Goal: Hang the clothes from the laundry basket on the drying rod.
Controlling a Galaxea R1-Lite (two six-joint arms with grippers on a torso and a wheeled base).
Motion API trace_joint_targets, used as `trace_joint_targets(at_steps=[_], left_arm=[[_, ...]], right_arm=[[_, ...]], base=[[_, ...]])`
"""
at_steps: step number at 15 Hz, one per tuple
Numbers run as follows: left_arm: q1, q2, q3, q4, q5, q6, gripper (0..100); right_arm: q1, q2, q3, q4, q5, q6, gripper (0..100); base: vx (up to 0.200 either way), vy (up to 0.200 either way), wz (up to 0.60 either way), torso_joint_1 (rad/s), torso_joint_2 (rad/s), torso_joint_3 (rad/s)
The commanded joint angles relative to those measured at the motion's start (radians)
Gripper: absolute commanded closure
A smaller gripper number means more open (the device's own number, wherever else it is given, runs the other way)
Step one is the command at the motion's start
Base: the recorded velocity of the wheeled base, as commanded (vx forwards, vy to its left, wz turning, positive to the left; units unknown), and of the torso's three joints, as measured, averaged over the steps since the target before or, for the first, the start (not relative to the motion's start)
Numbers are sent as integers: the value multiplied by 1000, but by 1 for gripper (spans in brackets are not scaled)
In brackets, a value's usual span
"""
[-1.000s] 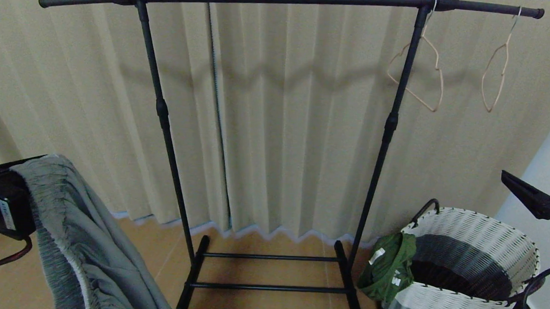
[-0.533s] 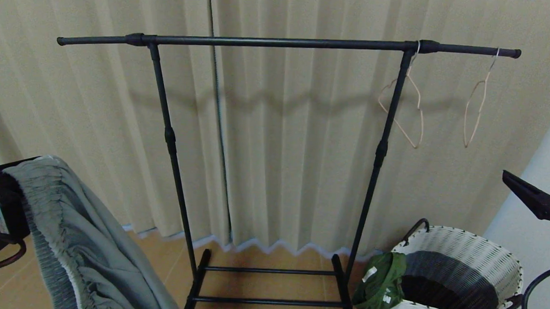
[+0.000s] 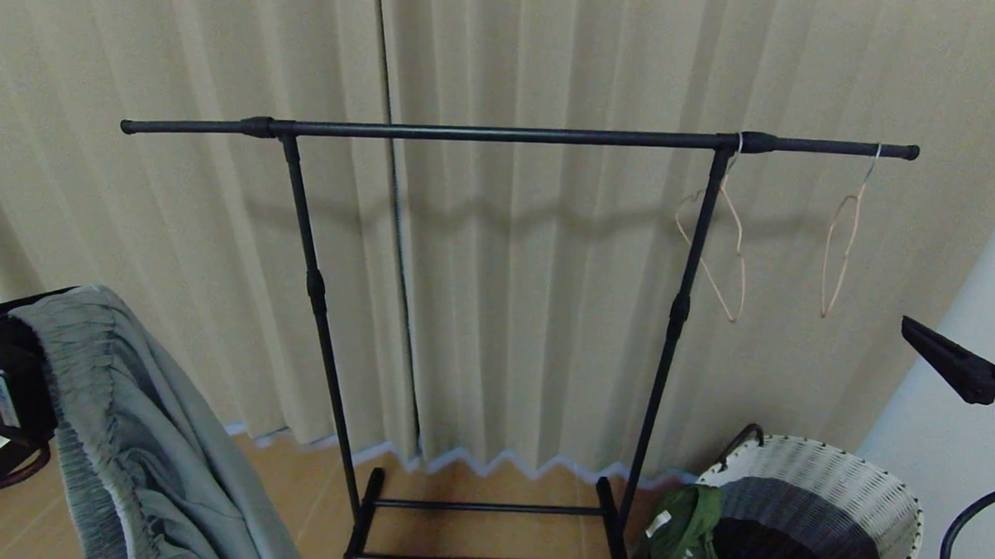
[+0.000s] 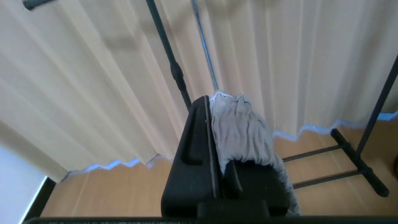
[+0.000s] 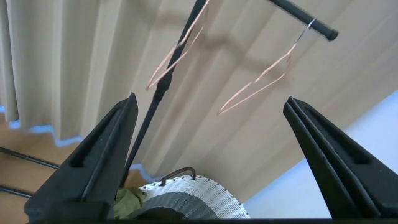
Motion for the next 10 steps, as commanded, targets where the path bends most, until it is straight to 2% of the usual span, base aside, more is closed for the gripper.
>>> trace_joint_targets(at_steps=[1, 6, 9, 10], left_arm=[[0, -2, 6, 1, 0, 3, 100], [9, -8, 7, -1, 3, 5, 100], [9, -5, 7, -1, 3, 3, 100], [9, -2, 7, 1, 3, 0, 100]], right_arm=[[0, 17, 7, -4, 1, -1, 0], [-3, 103, -9, -6, 2, -1, 0], [-5, 113, 5, 9, -4, -1, 0], [-5, 106, -2, 52, -4, -1, 0]], base=[[0, 0, 0, 222, -510, -300], [0, 0, 0, 224, -507, -285], [0, 0, 0, 69, -154, -90], [0, 0, 0, 0, 0, 0]])
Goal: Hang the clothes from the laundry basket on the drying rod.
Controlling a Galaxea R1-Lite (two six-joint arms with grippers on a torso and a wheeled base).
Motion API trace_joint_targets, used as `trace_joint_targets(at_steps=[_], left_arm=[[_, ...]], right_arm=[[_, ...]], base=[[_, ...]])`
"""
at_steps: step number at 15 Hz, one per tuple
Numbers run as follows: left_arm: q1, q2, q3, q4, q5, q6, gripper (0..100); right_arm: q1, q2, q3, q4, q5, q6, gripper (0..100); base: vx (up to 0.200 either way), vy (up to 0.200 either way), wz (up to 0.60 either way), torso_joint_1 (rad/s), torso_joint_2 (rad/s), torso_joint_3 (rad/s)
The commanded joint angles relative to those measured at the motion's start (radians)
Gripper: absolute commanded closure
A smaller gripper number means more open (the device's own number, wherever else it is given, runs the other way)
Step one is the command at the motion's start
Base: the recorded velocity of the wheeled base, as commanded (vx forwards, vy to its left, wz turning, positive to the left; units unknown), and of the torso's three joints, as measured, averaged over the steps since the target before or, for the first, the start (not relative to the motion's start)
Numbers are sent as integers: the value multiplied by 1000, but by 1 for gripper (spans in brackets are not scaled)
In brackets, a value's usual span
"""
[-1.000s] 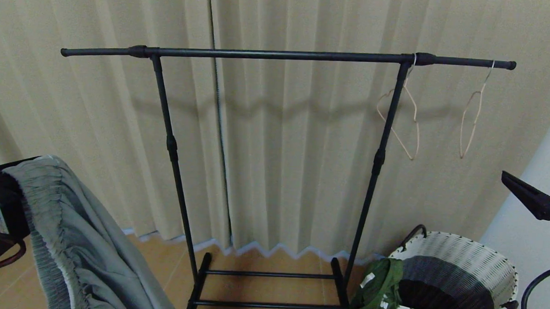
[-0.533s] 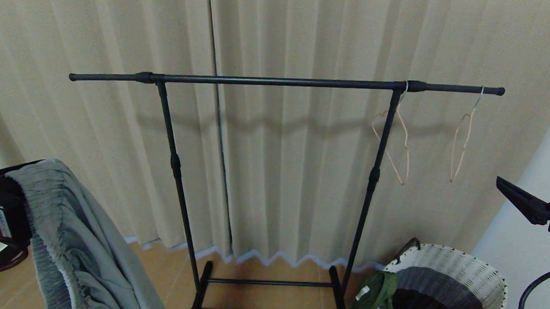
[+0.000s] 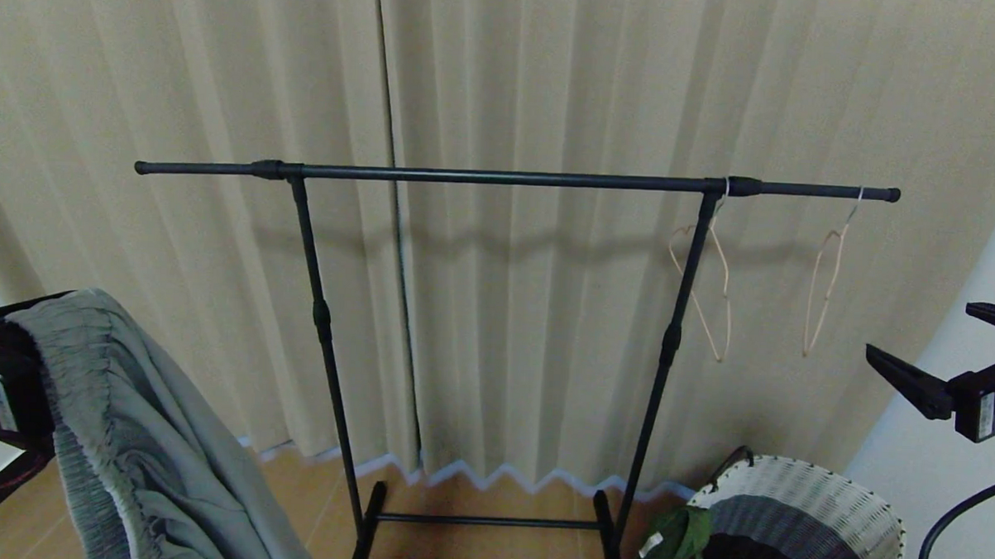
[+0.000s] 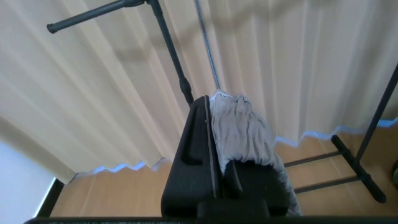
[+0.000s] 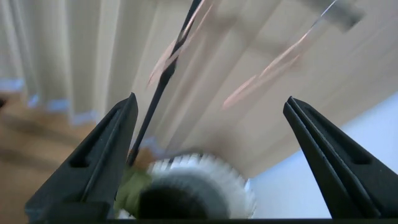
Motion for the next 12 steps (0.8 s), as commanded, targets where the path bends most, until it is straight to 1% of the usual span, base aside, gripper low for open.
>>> trace_joint_targets(at_steps=[1, 2, 5, 11, 12], left_arm=[[0, 6, 0, 0, 0, -2, 100], [0, 6, 0, 0, 0, -2, 100], [0, 9, 1, 1, 0, 0, 100], [0, 12, 3, 1, 0, 3, 100], [0, 17, 6, 0, 0, 3, 100]], right_arm=[[0, 2, -9, 27, 1, 0, 0], [0, 2, -9, 33, 1, 2, 0], [0, 7, -7, 36, 1, 31, 0], [0, 24, -6, 37, 1, 49, 0], [0, 28, -7, 39, 1, 54, 0]], base=[[0, 0, 0, 0, 0, 0], [0, 0, 0, 0, 0, 0], [200, 0, 0, -1, -4, 7], [200, 0, 0, 8, -2, 2], [0, 0, 0, 0, 0, 0]])
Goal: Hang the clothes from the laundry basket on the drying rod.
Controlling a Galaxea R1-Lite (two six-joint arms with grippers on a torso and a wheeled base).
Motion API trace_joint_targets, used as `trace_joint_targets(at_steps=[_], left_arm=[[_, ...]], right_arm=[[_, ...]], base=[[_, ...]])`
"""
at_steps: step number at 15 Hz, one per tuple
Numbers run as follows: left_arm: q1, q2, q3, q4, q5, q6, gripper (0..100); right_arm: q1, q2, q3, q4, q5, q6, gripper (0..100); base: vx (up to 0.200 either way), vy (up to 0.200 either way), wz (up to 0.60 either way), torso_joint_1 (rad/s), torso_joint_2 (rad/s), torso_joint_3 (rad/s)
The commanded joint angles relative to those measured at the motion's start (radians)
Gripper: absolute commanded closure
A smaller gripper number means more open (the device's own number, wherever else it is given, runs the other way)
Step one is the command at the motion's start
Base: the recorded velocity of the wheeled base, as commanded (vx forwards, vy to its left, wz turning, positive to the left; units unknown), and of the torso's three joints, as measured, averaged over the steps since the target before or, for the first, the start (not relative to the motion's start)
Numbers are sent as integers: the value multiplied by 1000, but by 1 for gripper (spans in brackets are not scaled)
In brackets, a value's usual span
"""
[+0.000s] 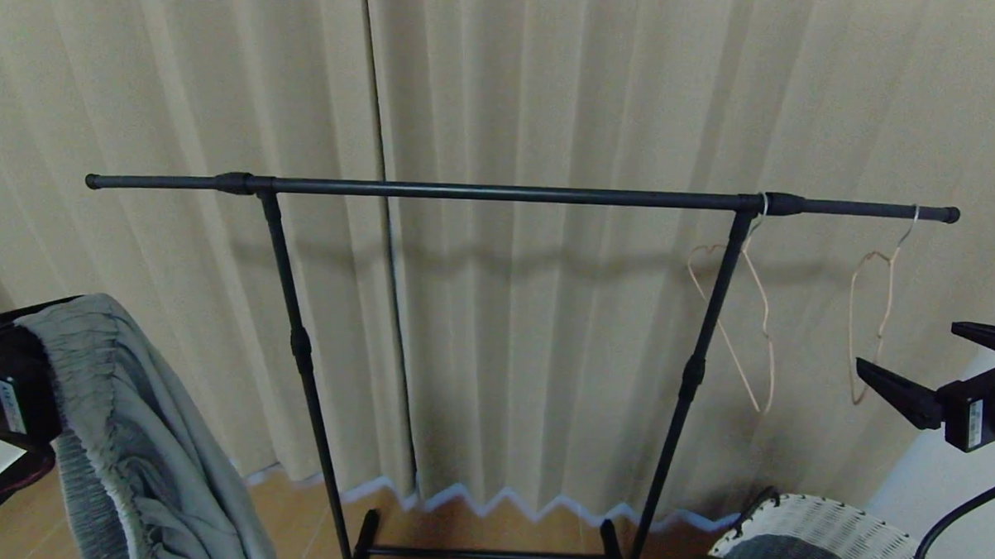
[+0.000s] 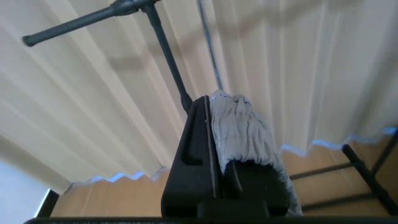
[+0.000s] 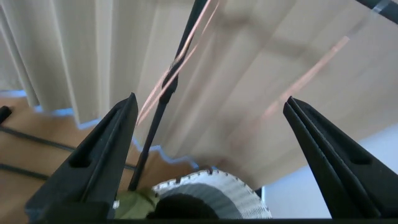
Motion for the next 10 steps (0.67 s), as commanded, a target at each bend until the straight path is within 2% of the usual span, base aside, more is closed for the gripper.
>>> trace_joint_targets(at_steps=[1, 10], left_arm=[[0, 6, 7, -1, 0, 1, 100], [0, 6, 45, -1, 2, -3, 100]], right_arm=[[0, 13, -1, 0, 0, 1, 0], [0, 36, -1, -1, -1, 10, 0]], base=[[0, 0, 0, 0, 0, 0], [0, 0, 0, 0, 0, 0]])
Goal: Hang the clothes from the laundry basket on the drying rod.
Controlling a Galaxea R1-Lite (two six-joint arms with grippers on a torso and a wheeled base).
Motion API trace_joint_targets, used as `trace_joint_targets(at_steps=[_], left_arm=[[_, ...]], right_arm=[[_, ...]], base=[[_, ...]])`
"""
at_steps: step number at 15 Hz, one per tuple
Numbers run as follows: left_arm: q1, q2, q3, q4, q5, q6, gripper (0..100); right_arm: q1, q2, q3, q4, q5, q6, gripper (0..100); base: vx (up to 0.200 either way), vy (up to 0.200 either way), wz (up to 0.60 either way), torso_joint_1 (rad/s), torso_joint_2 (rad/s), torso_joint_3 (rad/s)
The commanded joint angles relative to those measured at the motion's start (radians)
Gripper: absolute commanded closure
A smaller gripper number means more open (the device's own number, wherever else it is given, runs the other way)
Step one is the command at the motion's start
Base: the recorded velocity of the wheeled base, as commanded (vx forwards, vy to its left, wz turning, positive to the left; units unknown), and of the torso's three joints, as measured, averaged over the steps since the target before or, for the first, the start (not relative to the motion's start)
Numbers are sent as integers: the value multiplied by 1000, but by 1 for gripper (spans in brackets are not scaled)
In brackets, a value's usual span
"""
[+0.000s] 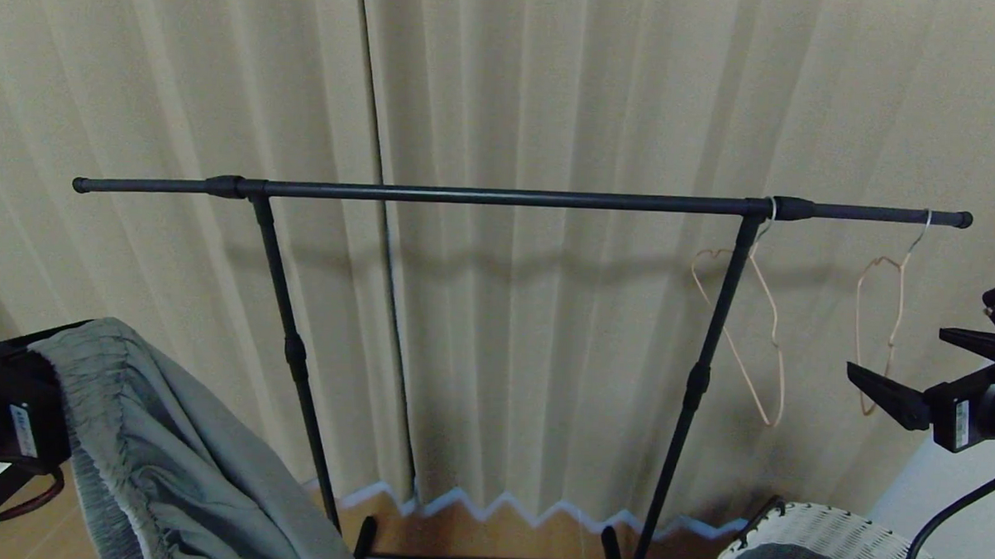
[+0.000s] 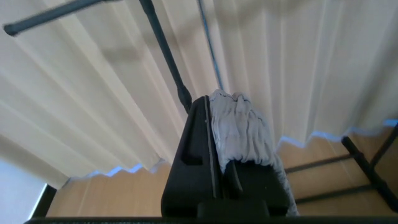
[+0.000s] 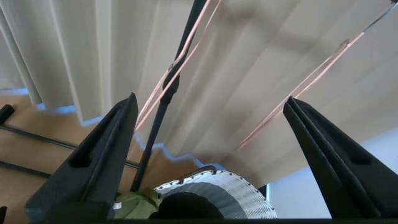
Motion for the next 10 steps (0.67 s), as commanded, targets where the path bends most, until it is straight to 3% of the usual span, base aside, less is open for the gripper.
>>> trace_joint_targets(at_steps=[1, 4, 10], left_arm=[[0, 4, 3, 1, 1, -1, 100], [0, 1, 2, -1, 1, 2, 100], [0, -4, 11, -1, -1, 3, 100]], right_arm=[[0, 1, 1, 0, 0, 1, 0], [0, 1, 0, 0, 0, 2, 0], [0, -2, 1, 0, 0, 2, 0]], base=[[0, 0, 0, 0, 0, 0], [0, 0, 0, 0, 0, 0], [0, -200, 0, 6, 6, 4]])
